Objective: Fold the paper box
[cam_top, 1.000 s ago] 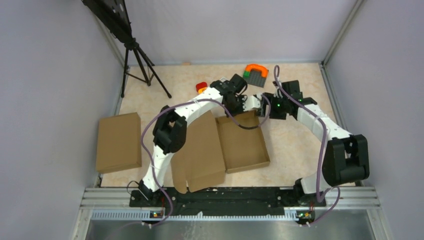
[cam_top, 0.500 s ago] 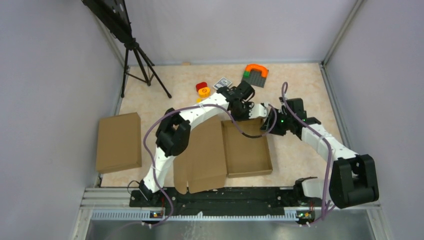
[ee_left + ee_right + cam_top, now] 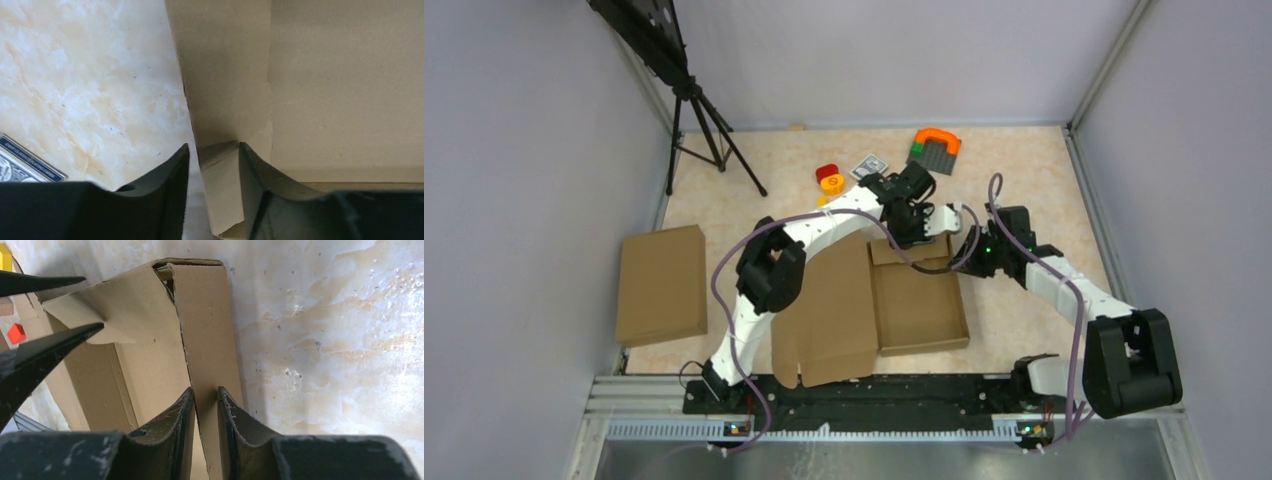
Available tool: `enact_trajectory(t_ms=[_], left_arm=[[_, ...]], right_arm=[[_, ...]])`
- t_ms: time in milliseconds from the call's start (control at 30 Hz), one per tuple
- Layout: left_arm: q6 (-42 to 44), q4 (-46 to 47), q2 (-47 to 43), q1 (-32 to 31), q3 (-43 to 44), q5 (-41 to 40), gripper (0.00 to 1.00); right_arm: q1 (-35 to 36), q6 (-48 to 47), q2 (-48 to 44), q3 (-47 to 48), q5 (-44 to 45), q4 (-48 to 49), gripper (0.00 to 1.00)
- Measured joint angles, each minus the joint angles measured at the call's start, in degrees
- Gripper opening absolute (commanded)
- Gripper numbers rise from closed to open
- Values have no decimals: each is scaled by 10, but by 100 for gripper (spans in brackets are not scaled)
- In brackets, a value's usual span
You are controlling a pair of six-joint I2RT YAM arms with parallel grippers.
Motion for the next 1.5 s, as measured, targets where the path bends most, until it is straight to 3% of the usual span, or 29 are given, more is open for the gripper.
enact_trajectory(t_ms=[133, 200, 233, 467, 600, 833, 1000, 1167, 1300, 1400, 1500], left_arm=[[-30, 1, -3, -1, 12, -2, 64], [-45, 2, -11, -1, 12, -7, 92], [-54, 3, -18, -1, 12, -10, 95], [-160, 21, -129, -1, -28, -51, 93], [-284, 38, -218, 3, -92, -92, 94], [-508, 33, -414, 13, -328, -134, 94], [-633, 18, -546, 20, -460, -139, 91], [-714, 9, -652, 39, -512, -111, 90], [-779, 12, -681, 40, -524, -45, 90], [-832, 26, -698, 18, -566, 3, 92], [-879, 36, -721, -28, -622, 25, 93]], right_arm=[[0, 4, 0, 0, 8, 0, 21], [0, 5, 0, 0, 9, 0, 21], [0, 5, 0, 0, 10, 0, 21], [0, 11, 0, -5, 12, 3, 25], [0, 26, -2, -13, 17, 7, 61], [0, -10, -8, 10, 66, -40, 75], [1, -69, -10, 90, 99, -79, 76], [45, -142, -19, 146, 97, -62, 76], [134, -252, -9, 164, 60, -18, 80], [153, -346, 17, 186, 15, -4, 81], [151, -439, 83, 255, -13, -35, 74]])
